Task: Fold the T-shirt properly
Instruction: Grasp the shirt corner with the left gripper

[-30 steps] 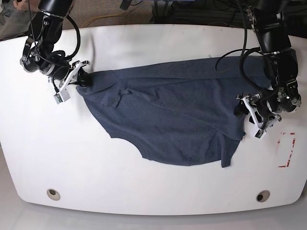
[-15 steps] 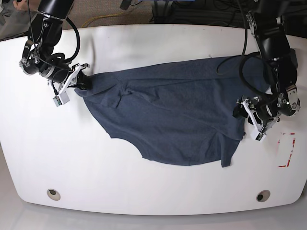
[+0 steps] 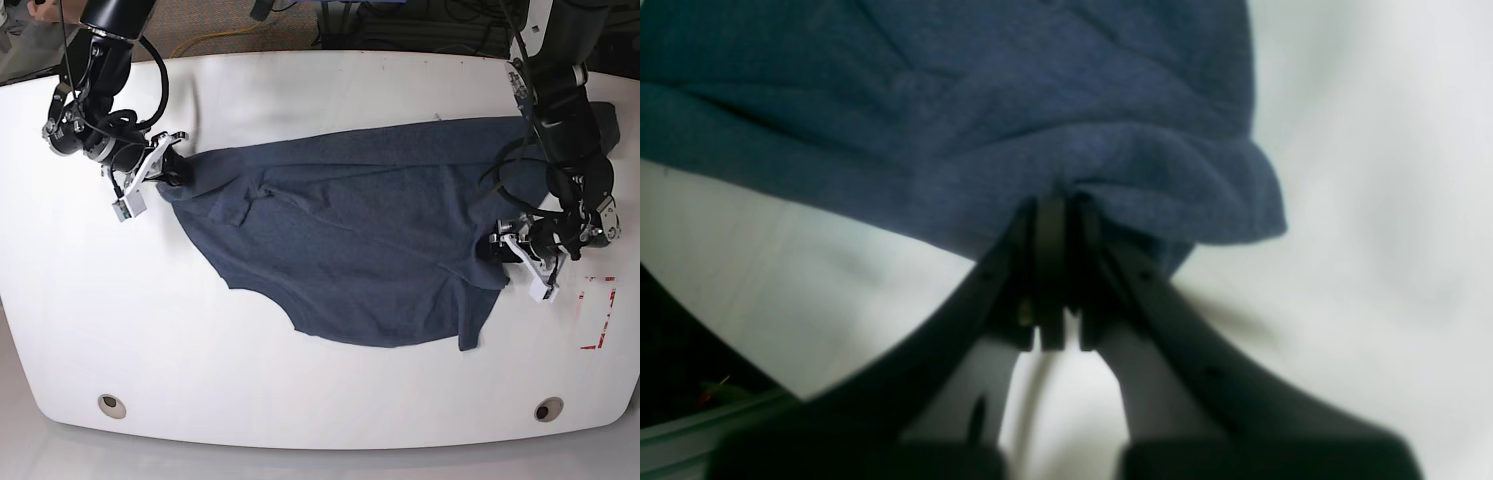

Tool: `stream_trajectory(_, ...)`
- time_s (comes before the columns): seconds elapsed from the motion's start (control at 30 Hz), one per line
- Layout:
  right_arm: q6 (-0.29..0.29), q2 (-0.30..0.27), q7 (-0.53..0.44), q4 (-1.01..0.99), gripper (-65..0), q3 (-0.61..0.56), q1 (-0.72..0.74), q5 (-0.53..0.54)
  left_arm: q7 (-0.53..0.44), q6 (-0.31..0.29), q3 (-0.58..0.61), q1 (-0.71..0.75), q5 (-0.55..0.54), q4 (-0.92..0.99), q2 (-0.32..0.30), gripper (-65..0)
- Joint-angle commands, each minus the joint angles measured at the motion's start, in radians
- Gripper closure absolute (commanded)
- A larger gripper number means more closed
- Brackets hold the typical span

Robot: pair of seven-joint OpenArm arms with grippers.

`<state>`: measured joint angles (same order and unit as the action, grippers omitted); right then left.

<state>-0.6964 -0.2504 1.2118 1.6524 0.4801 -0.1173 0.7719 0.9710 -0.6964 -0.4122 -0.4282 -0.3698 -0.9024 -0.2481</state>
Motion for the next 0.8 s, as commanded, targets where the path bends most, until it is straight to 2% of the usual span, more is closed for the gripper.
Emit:
stream_trajectory(0.0, -0.002, -0.01, -0.019, 0.015, 0.0, 0.004, 0.012, 0.024, -0.005, -0.002, -0.001, -0.031, -0.004, 0.01, -0.013, -37.1)
stream_trajectory(0.07, -0.002, -0.01, -0.019, 0.015, 0.0, 0.004, 0.012, 0.024, -0.004, -0.002, -0.004, -0.031, -0.004, 0.01, -0.007, -33.2)
stream_trajectory(0.2, -0.002, -0.01, -0.019, 0.015, 0.0, 0.004, 0.012, 0.024, -0.004, -0.002, -0.004, -0.03, -0.004, 0.01, 0.01, -15.7)
stream_trajectory(0.3, -0.002, -0.01, -0.019, 0.015, 0.0, 0.004, 0.012, 0.024, -0.005, -0.002, -0.006, -0.03, -0.004, 0.01, 0.01, -7.9)
stream_trajectory(0.53, -0.002, -0.011, -0.019, 0.015, 0.0, 0.004, 0.012, 0.024, -0.004, -0.002, -0.006, 0.024, -0.005, -0.199, 0.013, -0.3)
stream_trajectory(0.77, -0.002, -0.011, -0.019, 0.015, 0.0, 0.004, 0.012, 0.022, 0.001, -0.002, 0.0, 0.125, -0.004, -0.482, 0.013, -0.1)
